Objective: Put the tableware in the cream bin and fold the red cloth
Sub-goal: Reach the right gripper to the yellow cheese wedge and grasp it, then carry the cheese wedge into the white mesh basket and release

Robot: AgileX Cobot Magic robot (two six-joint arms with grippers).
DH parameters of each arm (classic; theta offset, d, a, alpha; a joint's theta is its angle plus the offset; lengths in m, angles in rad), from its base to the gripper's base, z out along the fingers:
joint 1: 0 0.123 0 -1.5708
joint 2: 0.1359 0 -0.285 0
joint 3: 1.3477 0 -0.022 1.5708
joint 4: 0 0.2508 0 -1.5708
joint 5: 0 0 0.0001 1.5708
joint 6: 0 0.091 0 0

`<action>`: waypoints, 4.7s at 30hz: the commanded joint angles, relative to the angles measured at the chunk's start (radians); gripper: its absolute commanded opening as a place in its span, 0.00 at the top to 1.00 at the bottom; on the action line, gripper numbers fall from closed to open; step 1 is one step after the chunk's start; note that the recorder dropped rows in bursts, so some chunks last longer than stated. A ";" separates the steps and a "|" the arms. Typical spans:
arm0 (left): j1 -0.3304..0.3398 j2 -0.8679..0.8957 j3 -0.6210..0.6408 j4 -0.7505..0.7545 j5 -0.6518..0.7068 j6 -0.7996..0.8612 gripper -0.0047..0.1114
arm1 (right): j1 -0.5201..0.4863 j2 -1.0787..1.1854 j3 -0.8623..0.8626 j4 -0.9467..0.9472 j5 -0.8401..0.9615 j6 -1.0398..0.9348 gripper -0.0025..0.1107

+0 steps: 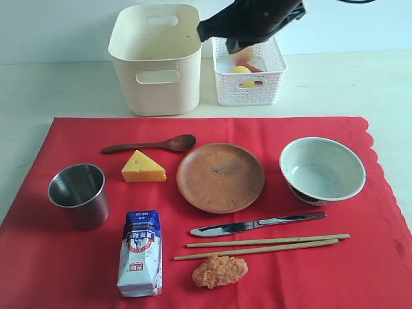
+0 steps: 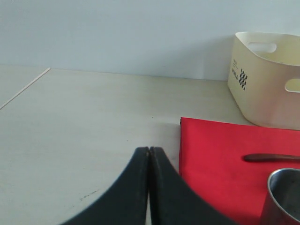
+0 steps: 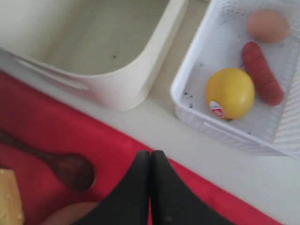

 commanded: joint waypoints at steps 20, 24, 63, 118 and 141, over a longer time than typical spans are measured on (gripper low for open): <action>-0.005 -0.005 0.001 -0.005 0.001 -0.001 0.94 | 0.281 0.079 0.130 0.011 -0.143 -0.002 0.95; -0.005 -0.005 0.001 -0.005 0.001 -0.001 0.94 | 0.316 0.110 0.130 0.013 -0.179 0.029 0.82; -0.005 -0.005 0.001 -0.005 0.001 -0.001 0.94 | 0.350 0.298 0.125 0.050 -0.307 -0.058 0.45; -0.005 -0.005 0.001 -0.005 0.001 -0.001 0.94 | -0.072 -0.043 0.125 0.014 -0.340 -0.072 0.98; -0.005 -0.005 0.001 -0.005 0.001 -0.001 0.94 | -0.135 0.248 -0.018 0.018 -0.597 -0.049 0.98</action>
